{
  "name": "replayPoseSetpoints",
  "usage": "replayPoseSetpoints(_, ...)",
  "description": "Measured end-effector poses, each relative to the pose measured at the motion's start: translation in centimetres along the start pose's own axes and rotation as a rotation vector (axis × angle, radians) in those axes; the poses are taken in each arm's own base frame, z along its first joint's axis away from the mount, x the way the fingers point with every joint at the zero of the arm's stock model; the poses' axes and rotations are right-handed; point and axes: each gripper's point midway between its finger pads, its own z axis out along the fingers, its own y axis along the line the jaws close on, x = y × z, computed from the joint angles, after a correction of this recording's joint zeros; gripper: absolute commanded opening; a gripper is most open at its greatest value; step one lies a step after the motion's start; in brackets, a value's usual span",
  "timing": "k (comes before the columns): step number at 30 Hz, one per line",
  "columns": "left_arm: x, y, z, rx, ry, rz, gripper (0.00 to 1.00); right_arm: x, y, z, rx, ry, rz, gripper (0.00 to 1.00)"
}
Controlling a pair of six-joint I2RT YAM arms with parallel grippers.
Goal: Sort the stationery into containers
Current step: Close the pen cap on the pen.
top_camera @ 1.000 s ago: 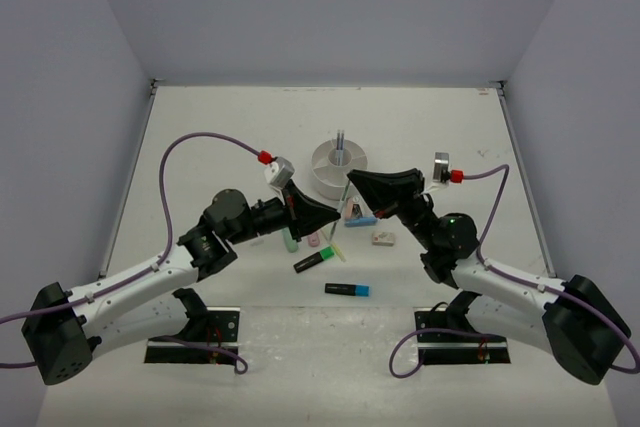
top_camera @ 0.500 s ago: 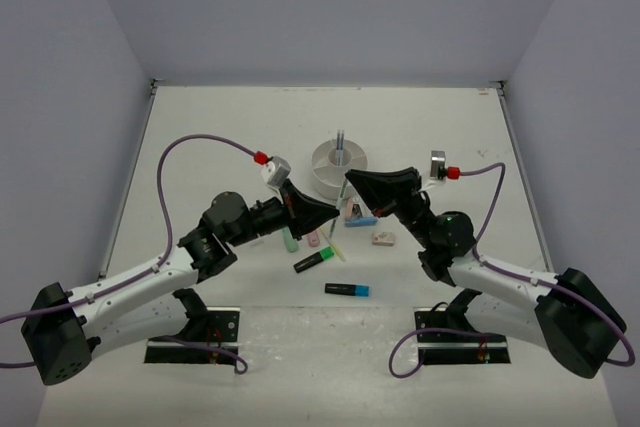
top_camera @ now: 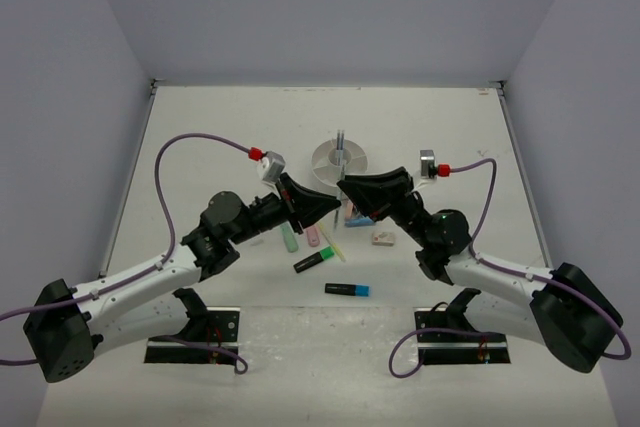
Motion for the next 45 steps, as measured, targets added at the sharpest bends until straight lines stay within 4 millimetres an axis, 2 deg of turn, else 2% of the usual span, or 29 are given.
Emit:
replayPoseSetpoints(2,-0.4,-0.3,0.1,0.013,-0.018,0.007,0.00,0.3,0.2,-0.1,-0.009,0.018,-0.001,0.28)
replayPoseSetpoints(4,-0.7,-0.5,0.2,0.024,-0.027,0.011,0.00,0.4,0.4,-0.2,-0.014,0.028,-0.004,0.23)
replayPoseSetpoints(6,-0.7,-0.6,0.3,0.031,-0.030,0.013,0.00,0.4,0.7,-0.3,-0.024,0.034,-0.011,0.13)
replayPoseSetpoints(7,-0.7,-0.6,0.3,0.034,-0.032,0.014,0.00,0.4,0.8,-0.3,-0.028,0.036,-0.014,0.03)
replayPoseSetpoints(9,-0.7,-0.6,0.4,0.039,-0.030,0.014,0.00,0.4,0.9,-0.3,-0.031,0.039,-0.020,0.00)
replayPoseSetpoints(10,-0.6,-0.6,0.4,0.039,-0.029,0.014,0.06,0.4,0.9,-0.4,-0.031,0.040,-0.023,0.00)
replayPoseSetpoints(11,-0.6,-0.6,0.4,0.038,-0.028,0.014,0.23,0.4,0.8,-0.4,-0.030,0.042,-0.025,0.00)
replayPoseSetpoints(14,-0.4,-0.4,0.7,0.032,-0.018,0.015,0.37,0.5,0.8,-0.4,-0.031,0.048,-0.028,0.00)
replayPoseSetpoints(15,-0.3,-0.3,0.8,0.030,-0.012,0.018,0.38,0.6,0.9,-0.4,-0.036,0.052,-0.028,0.00)
replayPoseSetpoints(16,-0.2,-0.2,1.0,0.029,-0.006,0.019,0.38,0.7,1.0,-0.4,-0.039,0.056,-0.028,0.00)
replayPoseSetpoints(17,0.0,-0.1,1.2,0.030,0.002,0.017,0.33,0.7,1.0,-0.4,-0.042,0.058,-0.027,0.00)
replayPoseSetpoints(18,0.2,0.0,1.4,0.030,0.010,0.015,0.26,0.8,1.1,-0.5,-0.043,0.059,-0.027,0.00)
replayPoseSetpoints(19,0.4,0.1,1.5,0.031,0.019,0.013,0.11,0.8,1.1,-0.5,-0.044,0.060,-0.028,0.00)
replayPoseSetpoints(20,0.6,0.1,1.6,0.035,0.027,0.009,0.10,0.8,1.0,-0.5,-0.043,0.061,-0.030,0.00)
replayPoseSetpoints(21,0.8,0.0,1.7,0.042,0.033,0.007,0.00,0.9,0.8,-0.5,-0.035,0.064,-0.033,0.00)
replayPoseSetpoints(23,0.8,-0.2,1.9,0.054,0.038,0.008,0.00,0.8,0.6,-0.5,-0.030,0.065,-0.035,0.00)
replayPoseSetpoints(24,0.8,-0.2,1.9,0.057,0.039,0.008,0.00,0.8,0.6,-0.5,-0.030,0.064,-0.036,0.08)
replayPoseSetpoints(25,0.8,-0.3,1.9,0.059,0.040,0.009,0.00,0.8,0.7,-0.5,-0.031,0.063,-0.039,0.23)
replayPoseSetpoints(26,0.8,-0.3,1.9,0.061,0.041,0.009,0.00,0.8,0.7,-0.5,-0.033,0.063,-0.043,0.30)
replayPoseSetpoints(33,1.3,-0.5,1.5,0.076,0.069,0.035,0.00,-0.3,1.7,-0.7,-0.031,0.064,-0.095,0.44)
replayPoseSetpoints(40,2.0,-0.6,1.0,0.085,0.104,0.063,0.00,-2.3,2.9,1.0,0.019,0.117,-0.186,0.48)
replayPoseSetpoints(45,2.5,-0.7,0.9,0.104,0.130,0.075,0.00,-2.1,2.0,1.2,0.076,0.171,-0.215,0.40)
